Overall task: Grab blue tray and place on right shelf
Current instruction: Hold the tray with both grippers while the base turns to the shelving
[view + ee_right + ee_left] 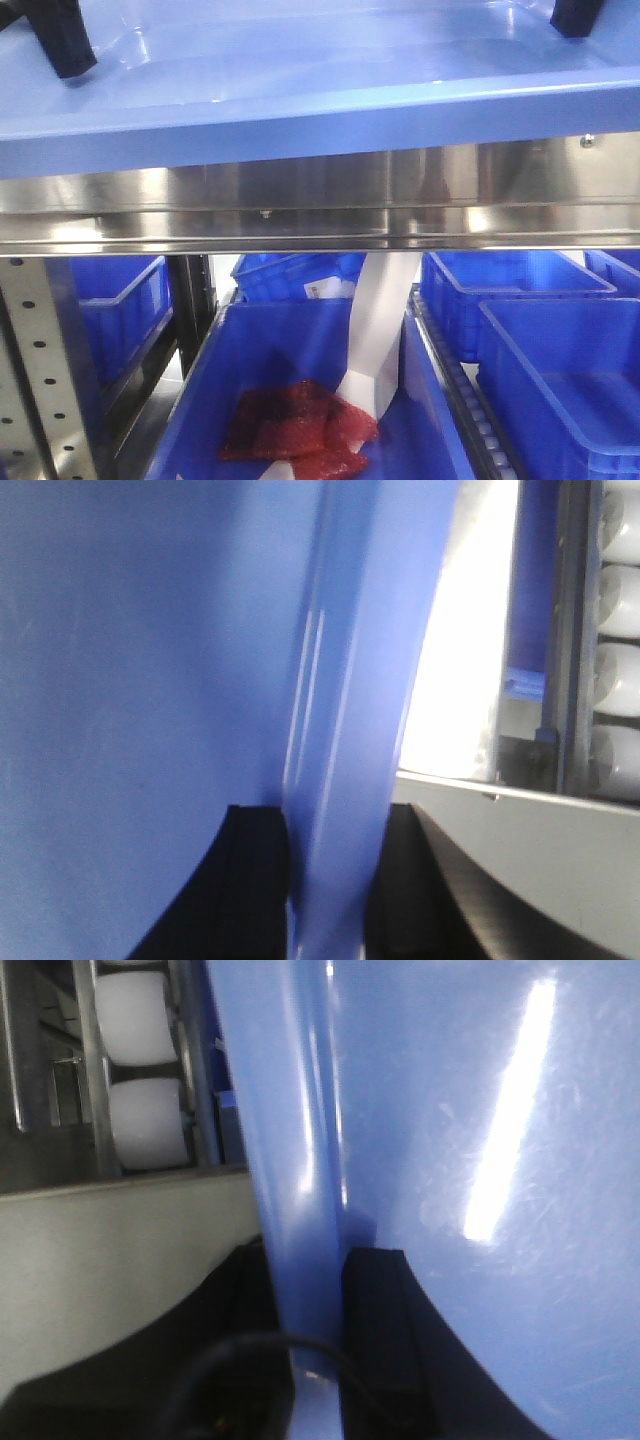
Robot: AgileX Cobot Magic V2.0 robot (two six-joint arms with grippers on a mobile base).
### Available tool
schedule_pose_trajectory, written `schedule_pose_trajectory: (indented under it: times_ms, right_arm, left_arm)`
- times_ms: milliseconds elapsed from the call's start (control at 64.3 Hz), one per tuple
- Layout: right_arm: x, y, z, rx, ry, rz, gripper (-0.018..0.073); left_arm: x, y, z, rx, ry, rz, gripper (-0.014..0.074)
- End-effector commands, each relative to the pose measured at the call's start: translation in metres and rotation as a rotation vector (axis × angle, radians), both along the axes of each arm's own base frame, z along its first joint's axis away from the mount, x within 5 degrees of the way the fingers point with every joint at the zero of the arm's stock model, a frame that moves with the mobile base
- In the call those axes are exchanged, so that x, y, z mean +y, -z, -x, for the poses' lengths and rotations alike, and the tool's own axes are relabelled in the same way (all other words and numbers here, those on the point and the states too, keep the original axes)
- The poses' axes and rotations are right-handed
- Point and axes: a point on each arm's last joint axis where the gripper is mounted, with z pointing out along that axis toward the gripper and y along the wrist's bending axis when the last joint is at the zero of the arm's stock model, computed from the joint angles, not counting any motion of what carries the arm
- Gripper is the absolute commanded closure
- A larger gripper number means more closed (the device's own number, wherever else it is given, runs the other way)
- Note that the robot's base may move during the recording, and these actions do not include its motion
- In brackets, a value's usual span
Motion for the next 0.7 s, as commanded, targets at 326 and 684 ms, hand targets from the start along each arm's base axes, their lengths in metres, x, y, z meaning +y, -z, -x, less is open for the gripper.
schedule_pose_trajectory:
  times_ms: [326,684]
  right_arm:
    - [0.0037,-0.0238,0.0031,-0.133,-0.041,-0.09,0.0503]
    - [0.0037,-0.0238,0.0031,-0.133,-0.041,-0.09,0.0503]
  left_arm:
    - [-0.0032,-0.0124,0.017,0.057,0.07,0.027,0.0645]
    - [-0.0032,-0.0124,0.017,0.057,0.07,0.027,0.0645]
